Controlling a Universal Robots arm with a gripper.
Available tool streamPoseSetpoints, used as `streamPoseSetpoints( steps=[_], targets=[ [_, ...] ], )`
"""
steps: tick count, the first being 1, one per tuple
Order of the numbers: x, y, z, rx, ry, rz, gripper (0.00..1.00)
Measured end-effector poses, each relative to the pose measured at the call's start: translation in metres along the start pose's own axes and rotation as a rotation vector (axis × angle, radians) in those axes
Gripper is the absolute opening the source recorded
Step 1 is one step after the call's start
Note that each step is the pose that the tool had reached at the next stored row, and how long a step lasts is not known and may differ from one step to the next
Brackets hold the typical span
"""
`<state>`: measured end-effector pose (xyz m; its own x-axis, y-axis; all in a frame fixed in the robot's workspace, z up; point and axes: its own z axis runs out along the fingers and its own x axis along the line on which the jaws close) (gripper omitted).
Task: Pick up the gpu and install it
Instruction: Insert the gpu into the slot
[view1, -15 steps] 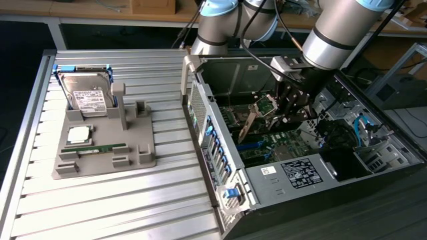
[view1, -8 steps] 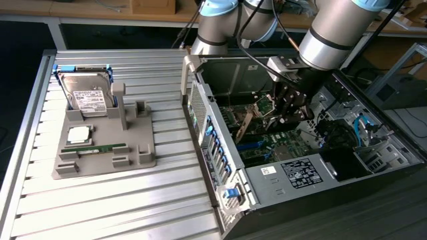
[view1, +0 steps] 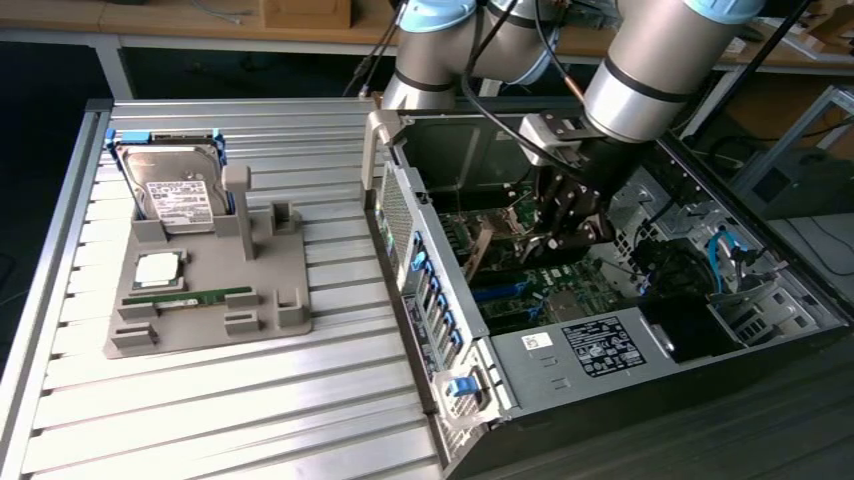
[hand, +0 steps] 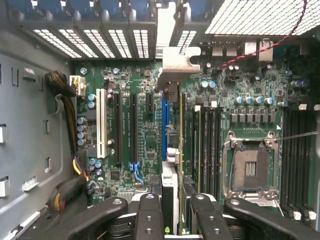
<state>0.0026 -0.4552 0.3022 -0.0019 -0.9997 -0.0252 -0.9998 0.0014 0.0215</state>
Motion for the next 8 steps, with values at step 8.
streamPoseSetpoints(
  steps=[8],
  targets=[
    [0.0001, 0.007, 0.002, 0.0, 0.0, 0.0, 0.27]
  ],
)
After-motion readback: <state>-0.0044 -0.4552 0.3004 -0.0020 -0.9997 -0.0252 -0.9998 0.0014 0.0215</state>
